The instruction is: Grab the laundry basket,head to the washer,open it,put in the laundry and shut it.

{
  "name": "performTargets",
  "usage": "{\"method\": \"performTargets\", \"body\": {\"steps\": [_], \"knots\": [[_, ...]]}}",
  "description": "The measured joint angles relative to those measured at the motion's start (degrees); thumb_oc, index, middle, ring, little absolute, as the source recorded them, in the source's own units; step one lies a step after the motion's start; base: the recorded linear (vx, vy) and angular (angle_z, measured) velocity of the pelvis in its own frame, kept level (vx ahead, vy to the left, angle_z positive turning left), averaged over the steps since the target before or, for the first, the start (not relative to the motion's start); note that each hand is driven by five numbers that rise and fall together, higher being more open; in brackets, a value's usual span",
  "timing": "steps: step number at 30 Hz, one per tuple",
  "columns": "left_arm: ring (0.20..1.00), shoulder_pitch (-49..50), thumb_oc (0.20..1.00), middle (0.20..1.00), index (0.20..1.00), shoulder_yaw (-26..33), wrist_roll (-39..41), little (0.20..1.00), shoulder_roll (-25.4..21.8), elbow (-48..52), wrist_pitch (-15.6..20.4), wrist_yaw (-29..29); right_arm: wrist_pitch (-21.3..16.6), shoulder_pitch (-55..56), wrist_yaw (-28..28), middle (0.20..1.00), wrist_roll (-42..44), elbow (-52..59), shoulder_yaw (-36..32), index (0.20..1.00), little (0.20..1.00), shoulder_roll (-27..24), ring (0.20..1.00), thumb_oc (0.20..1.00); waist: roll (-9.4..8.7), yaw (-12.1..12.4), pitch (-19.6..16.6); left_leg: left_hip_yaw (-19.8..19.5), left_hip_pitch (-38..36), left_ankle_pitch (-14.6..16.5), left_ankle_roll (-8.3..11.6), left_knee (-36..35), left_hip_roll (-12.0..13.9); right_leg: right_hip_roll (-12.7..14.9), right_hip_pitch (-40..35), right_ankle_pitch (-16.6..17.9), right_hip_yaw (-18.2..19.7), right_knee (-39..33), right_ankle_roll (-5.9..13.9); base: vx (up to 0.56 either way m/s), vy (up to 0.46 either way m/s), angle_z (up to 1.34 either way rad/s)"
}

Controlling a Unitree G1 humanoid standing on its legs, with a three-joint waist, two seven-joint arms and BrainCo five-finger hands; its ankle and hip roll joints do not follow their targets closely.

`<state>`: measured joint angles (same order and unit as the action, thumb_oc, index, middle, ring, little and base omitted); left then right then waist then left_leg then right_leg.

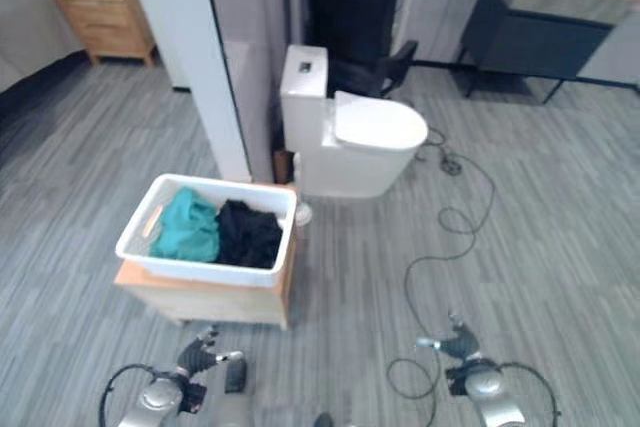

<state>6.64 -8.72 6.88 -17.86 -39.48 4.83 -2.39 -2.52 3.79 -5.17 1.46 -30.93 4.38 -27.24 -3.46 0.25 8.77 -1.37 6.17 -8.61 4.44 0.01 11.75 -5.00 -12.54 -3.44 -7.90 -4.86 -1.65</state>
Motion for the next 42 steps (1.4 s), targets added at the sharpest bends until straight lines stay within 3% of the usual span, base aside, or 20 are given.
{"method": "performTargets", "body": {"steps": [1,5,8,10,14,19,20,21,23,25,26,29,31,32,33,34,35,37,39,42], "knots": [[1.0,-0.1,1.0,1.0,1.0,-0.6,0.2,1.0,-0.5,0.4,-0.3,0.0,0.9,0.7,0.0,1.0,0.0,-0.4,-0.7,1.0,1.0,0.6,1.0,1.0,-0.59,-0.3,-0.5,0.6,-0.3,-0.5,3.47,-0.4,0.0,0.9,-0.5,-0.8,-0.3,0.0,0.47,0.22,0.162,-0.02],[1.0,1.1,1.0,1.0,1.0,-1.2,2.2,1.0,-0.5,3.3,-1.4,-0.1,1.0,3.8,-0.5,1.0,0.0,6.5,-2.1,1.0,1.0,1.2,1.0,1.0,-3.45,-0.6,-1.3,2.1,-2.1,-1.7,1.12,-4.7,-4.4,5.0,0.2,-1.6,0.2,0.1,3.14,0.11,0.113,0.01],[1.0,4.9,1.0,1.0,1.0,-0.4,2.4,1.0,-0.8,11.6,-1.9,-0.6,1.2,4.0,-0.8,1.0,0.0,12.6,-2.7,1.0,1.0,2.5,1.0,1.0,-3.25,0.0,-1.2,3.7,-3.6,-0.9,-0.1,-5.2,-6.3,7.3,-0.2,-2.2,1.0,0.4,4.67,0.08,0.081,-0.15],[1.0,8.3,1.0,1.0,1.0,0.4,2.3,1.0,-1.8,18.5,-2.2,-0.8,1.3,3.3,-0.8,1.0,0.0,15.5,-2.6,1.0,1.0,2.7,1.0,1.0,-1.94,0.8,-0.6,4.4,-4.2,-0.2,-0.98,-5.2,-7.2,8.7,-0.5,-2.4,1.2,0.4,5.43,0.06,0.045,-0.15],[1.0,11.4,1.0,1.0,1.0,2.6,2.2,1.0,-3.5,26.3,-2.1,-1.0,1.7,2.7,-0.8,1.0,0.0,16.7,-2.6,1.0,1.0,2.4,1.0,1.0,0.41,2.1,-0.8,4.5,-4.1,-0.1,-1.17,-5.2,-7.5,9.0,-0.5,-2.3,1.3,0.4,5.65,0.05,-0.003,0.0],[1.0,10.5,1.0,1.0,1.0,3.8,1.5,1.0,-4.3,28.2,-2.1,-1.3,2.3,0.5,-1.1,1.0,0.0,16.5,-1.4,1.0,1.0,2.1,1.0,1.0,0.67,2.9,-1.1,3.4,-3.7,-0.7,-0.39,-5.1,-6.8,7.5,-0.6,-2.3,0.9,0.4,5.45,0.0,-0.102,0.11],[1.0,8.7,1.0,1.0,1.0,3.7,1.5,1.0,-4.3,28.4,-2.1,-1.7,2.3,-0.3,-1.4,1.0,0.0,16.5,-1.2,1.0,1.0,2.1,1.0,1.0,0.33,3.4,-0.9,2.0,-1.2,-1.2,0.46,-2.5,-6.3,6.5,0.4,-2.8,-0.2,1.0,4.69,-0.06,-0.148,0.48],[1.0,3.7,1.0,1.0,1.0,4.0,1.5,1.0,-4.4,28.4,-2.1,-3.0,2.3,-2.3,-2.2,1.0,0.0,16.5,-0.5,1.0,1.0,2.1,1.0,1.0,-1.01,4.3,1.0,-0.4,5.0,-2.2,1.82,5.6,-6.3,5.7,3.0,-3.6,-1.4,3.1,3.02,0.0,-0.084,0.58],[1.0,-0.9,1.0,1.0,1.0,3.7,0.9,1.0,-4.3,28.1,-2.6,-4.4,2.4,-4.9,-2.5,1.0,0.0,16.8,-0.2,1.0,1.0,2.2,1.0,1.0,-1.64,5.6,2.7,-1.9,8.4,-3.9,3.17,9.9,-5.7,4.9,2.5,-2.9,-3.7,3.2,1.82,0.13,0.045,0.59],[1.0,-4.8,1.0,1.0,1.0,3.5,-1.6,1.0,-4.6,28.1,-2.7,-6.4,2.4,-5.7,-3.6,1.0,0.0,17.3,-0.2,1.0,1.0,2.7,1.0,1.0,-2.51,5.7,3.6,1.8,8.8,-0.9,-0.36,8.8,-5.3,5.2,1.5,-3.2,-6.5,2.0,0.23,0.23,0.163,0.73],[1.0,-7.9,1.0,1.0,1.0,3.9,-3.5,1.0,-4.6,28.0,-3.0,-8.8,2.4,-6.8,-4.0,1.0,0.0,17.8,-0.1,1.0,1.0,3.1,1.0,1.0,-2.46,5.9,3.8,3.4,8.8,-0.7,-0.56,5.8,-5.1,5.3,1.9,-3.3,-6.7,2.0,0.28,0.3,0.285,0.45],[1.0,-16.9,1.0,1.0,1.0,3.1,-6.3,1.0,-4.3,25.2,-5.2,-12.4,2.7,-10.4,-5.0,1.0,0.0,18.0,1.7,1.0,1.0,6.6,1.0,1.0,-1.66,6.0,3.9,4.0,6.4,0.2,-1.96,3.5,-7.2,6.8,1.9,-3.9,-6.9,3.0,3.72,0.36,0.433,0.09],[1.0,-21.0,1.0,1.0,1.0,0.7,-7.6,1.0,-3.7,24.6,-6.0,-12.9,3.1,-8.0,-4.8,1.0,0.1,18.6,3.0,1.0,1.0,7.8,1.0,1.0,-1.47,3.9,3.6,6.3,2.1,3.0,-5.63,2.7,-11.5,11.7,1.4,-6.3,-8.4,9.7,6.6,0.21,0.409,0.26],[1.0,-21.0,1.0,1.0,1.0,0.8,-8.0,1.0,-3.9,25.0,-6.3,-13.0,3.6,-7.0,-4.7,1.0,0.1,19.1,3.8,1.0,1.0,8.0,1.0,1.0,-0.48,3.2,3.0,6.9,0.8,4.1,-7.22,3.0,-12.5,14.0,4.4,-6.3,-8.2,17.6,6.54,0.14,0.425,0.09],[1.0,-21.4,1.0,1.0,1.0,1.0,-8.1,1.0,-4.6,25.0,-6.4,-13.4,3.7,-6.7,-4.6,1.0,0.0,19.2,4.2,1.0,1.0,8.0,1.0,1.0,-0.38,2.4,3.0,7.4,-0.2,5.1,-8.66,2.9,-13.6,16.2,8.3,-6.1,-7.8,26.2,6.74,0.18,0.388,-0.41],[1.0,-21.1,1.0,1.0,1.0,1.9,-8.1,1.0,-6.0,24.9,-6.7,-14.9,3.9,-7.0,-4.3,1.0,0.1,19.1,5.4,1.0,1.0,8.5,1.0,1.0,-0.35,1.9,2.8,9.3,-1.6,6.0,-9.64,2.4,-15.3,21.4,19.2,-6.0,-6.3,45.4,8.6,0.13,0.259,-0.42],[1.0,-20.5,1.0,1.0,1.0,2.1,-8.4,1.0,-6.1,25.1,-6.8,-15.0,4.1,-6.4,-4.1,1.0,0.1,19.1,5.9,1.0,1.0,8.4,1.0,1.0,-0.07,1.8,2.8,9.9,-2.7,6.2,-9.37,1.4,-15.4,20.8,20.9,-7.6,-5.4,45.0,9.66,0.12,0.168,-0.43],[1.0,-17.9,1.0,1.0,1.0,4.1,-9.7,1.0,-6.6,25.9,-6.6,-15.4,4.1,-4.9,-2.7,1.0,0.1,19.3,6.3,1.0,1.0,8.5,1.0,1.0,-0.06,1.8,2.7,10.6,-4.8,6.3,-9.26,-1.0,-15.3,17.2,22.8,-9.1,-3.5,35.8,9.57,0.0,0.07,-0.27],[1.0,-15.5,1.0,1.0,1.0,5.5,-9.8,1.0,-7.0,25.9,-7.1,-15.7,4.2,-4.3,-2.1,1.0,0.1,18.8,6.3,1.0,1.0,8.3,1.0,1.0,-0.21,1.7,2.6,11.8,-5.0,6.4,-9.02,-1.1,-15.5,14.3,26.5,-7.2,-5.1,29.0,7.6,0.0,0.035,-0.18],[1.0,-13.0,1.0,1.0,1.0,5.7,-9.9,1.0,-7.3,26.0,-7.7,-16.6,4.3,-3.4,-2.1,1.0,0.1,18.7,6.3,1.0,1.0,8.2,1.0,1.0,-0.26,1.6,2.6,11.8,-5.9,7.3,-8.61,-1.2,-15.6,12.3,27.9,-4.7,-10.2,26.5,5.54,0.08,-0.023,0.16]]}}
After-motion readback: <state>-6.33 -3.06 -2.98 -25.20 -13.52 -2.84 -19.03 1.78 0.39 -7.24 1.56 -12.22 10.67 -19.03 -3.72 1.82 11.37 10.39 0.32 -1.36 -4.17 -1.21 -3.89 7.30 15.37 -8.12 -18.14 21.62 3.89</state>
